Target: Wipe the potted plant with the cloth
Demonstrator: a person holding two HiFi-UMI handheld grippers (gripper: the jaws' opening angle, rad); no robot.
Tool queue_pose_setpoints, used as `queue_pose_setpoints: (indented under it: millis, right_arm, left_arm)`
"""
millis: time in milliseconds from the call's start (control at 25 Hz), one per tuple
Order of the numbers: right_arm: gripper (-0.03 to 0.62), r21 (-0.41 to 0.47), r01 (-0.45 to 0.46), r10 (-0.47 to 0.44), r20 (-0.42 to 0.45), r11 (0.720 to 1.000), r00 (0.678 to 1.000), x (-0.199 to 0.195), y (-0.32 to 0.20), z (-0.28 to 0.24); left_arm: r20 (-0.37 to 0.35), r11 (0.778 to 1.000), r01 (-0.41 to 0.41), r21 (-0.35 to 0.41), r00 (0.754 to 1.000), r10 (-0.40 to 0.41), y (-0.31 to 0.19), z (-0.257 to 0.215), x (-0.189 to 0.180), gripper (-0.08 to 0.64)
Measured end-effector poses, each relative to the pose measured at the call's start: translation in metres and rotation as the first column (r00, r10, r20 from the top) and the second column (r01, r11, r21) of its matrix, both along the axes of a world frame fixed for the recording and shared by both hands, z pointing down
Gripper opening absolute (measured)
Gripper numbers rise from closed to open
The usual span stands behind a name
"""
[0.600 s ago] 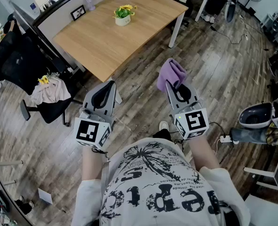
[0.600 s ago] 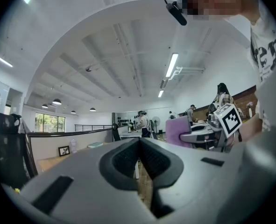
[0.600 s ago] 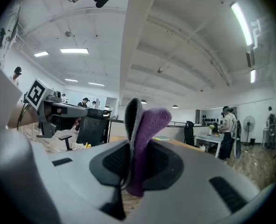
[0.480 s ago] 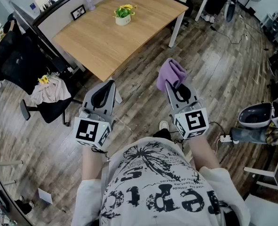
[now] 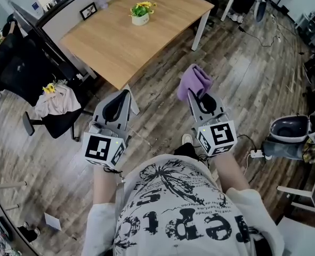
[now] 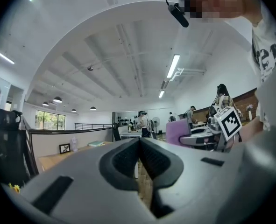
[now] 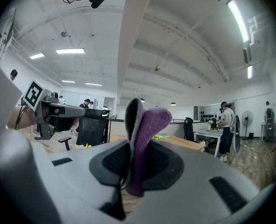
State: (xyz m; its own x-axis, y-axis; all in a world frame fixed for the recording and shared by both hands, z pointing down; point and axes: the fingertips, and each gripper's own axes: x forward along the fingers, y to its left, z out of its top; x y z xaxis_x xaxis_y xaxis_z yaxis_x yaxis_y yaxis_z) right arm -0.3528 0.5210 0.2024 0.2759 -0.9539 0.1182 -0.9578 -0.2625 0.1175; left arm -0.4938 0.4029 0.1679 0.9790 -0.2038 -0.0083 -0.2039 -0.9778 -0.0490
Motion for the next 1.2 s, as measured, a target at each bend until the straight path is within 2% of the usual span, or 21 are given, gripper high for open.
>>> queue_pose_setpoints:
  millis: [240,480,640,960,1200]
  right_arm:
    - [0.064,-0.026,-0.009,0.009,0.005,1.0,1.0,0.02,-0.016,0.01]
    - [0.066,-0.042,0.021,-0.02,0.041,0.999,0.999,0.081,-0.047,0.031]
    - [0.067,-0.037,0.09,-0.088,0.058,0.995,0.994,0.137,-0.081,0.031]
    - [0.067,-0.062,0.208,-0.204,0.072,0.976,0.976,0.284,-0.146,0.021]
    - [0.068,-0.088,0.288,-0.282,0.077,0.954,0.956,0.361,-0.192,0.032]
  left_arm:
    - [0.018,0.999,0.016,-0.045,1.0,-0.015,-0.018,0.016,0.011,0.003]
    - [0.045,0.995,0.087,-0.058,0.995,-0.084,-0.046,0.037,0.056,0.003]
    - [0.052,0.986,0.15,-0.066,0.988,-0.147,-0.069,0.042,0.109,0.003]
    - [0.046,0.965,0.253,-0.061,0.967,-0.251,-0.109,0.024,0.249,0.003]
    - [0.054,0.925,0.368,-0.091,0.93,-0.364,-0.134,0.039,0.311,0.003]
